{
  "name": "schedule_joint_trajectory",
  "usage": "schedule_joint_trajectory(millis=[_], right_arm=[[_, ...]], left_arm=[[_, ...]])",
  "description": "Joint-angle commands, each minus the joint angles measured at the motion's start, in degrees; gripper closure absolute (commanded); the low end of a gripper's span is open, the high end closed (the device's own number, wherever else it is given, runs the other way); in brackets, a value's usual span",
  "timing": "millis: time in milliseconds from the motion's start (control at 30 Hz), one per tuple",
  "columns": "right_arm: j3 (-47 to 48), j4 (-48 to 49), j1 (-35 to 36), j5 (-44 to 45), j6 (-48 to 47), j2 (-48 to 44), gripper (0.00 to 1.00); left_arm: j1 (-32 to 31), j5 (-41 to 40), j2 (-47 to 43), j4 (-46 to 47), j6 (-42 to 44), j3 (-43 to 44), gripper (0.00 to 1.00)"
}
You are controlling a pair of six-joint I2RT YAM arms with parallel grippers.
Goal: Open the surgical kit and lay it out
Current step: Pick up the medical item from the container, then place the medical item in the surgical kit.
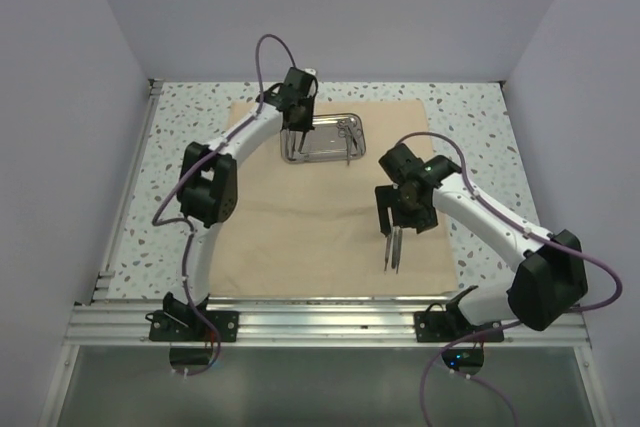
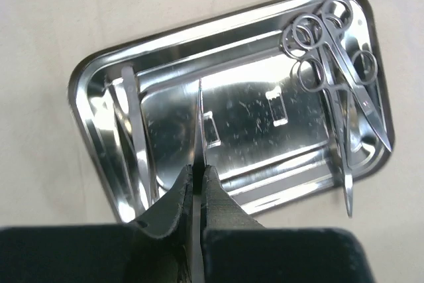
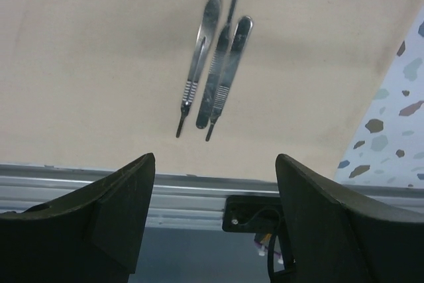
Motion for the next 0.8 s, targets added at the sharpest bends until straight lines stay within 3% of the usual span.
schedule_joint_trajectory(millis=[0,133,300,467,667,767], right_arm=[[4.23,3.31,0.08,1.02,-2.52,1.94,0.23],[7.83,4.71,0.07,0.05,-4.45,5.63,0.24],[10.56,6.56,0.07,-0.74,-6.12,9.67,0.24],[12.76,7.27,-0.01,-2.23,-7.44,12.31,0.24],[13.73,7.44,0.08,-2.24,-8.24,13.72,0.24],[12.85,7.62,-0.01,-2.41,-8.24,13.37,0.24]], left_arm=[[-0.32,0.38,-15.39,-0.48,0.46,-7.26,1.0],[-0.76,-0.23,-27.37,-1.26,0.81,-20.17,1.0],[-2.26,-2.7,-45.62,-4.42,-1.38,-42.67,1.0],[-3.4,-1.92,-59.36,-6.63,-9.11,-60.5,1.0],[-6.21,-0.15,-68.87,-8.21,-17.9,-71.6,1.0],[-9.37,-2.25,-68.97,-8.73,-19.22,-71.36,1.0]])
